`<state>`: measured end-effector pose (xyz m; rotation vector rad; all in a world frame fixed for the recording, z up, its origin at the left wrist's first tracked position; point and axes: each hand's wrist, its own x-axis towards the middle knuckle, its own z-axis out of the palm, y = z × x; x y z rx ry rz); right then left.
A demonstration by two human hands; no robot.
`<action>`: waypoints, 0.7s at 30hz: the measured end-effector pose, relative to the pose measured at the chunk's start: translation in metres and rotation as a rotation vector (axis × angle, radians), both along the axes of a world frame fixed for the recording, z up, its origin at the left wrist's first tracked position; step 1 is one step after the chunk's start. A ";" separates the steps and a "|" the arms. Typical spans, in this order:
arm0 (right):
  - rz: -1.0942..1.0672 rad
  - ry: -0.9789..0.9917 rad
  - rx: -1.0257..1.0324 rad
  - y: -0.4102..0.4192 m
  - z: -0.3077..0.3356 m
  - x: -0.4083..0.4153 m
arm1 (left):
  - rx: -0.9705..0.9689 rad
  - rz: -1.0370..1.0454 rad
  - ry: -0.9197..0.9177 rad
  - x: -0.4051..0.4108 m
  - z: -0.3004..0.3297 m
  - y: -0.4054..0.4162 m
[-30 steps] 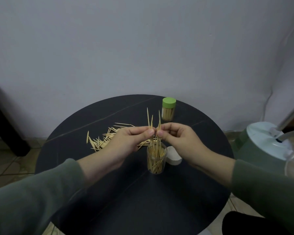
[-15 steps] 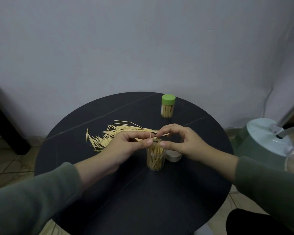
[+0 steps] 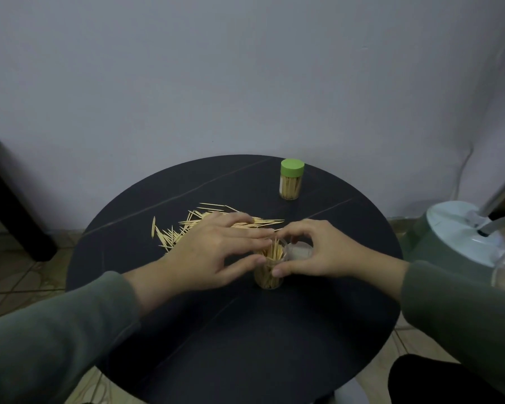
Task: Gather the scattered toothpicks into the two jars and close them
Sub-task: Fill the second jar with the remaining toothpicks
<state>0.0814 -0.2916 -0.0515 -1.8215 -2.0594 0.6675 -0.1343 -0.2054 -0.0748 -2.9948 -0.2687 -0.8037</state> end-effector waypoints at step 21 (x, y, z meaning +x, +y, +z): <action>-0.030 -0.282 0.187 0.033 -0.003 0.006 | -0.331 0.442 0.072 0.003 0.004 0.033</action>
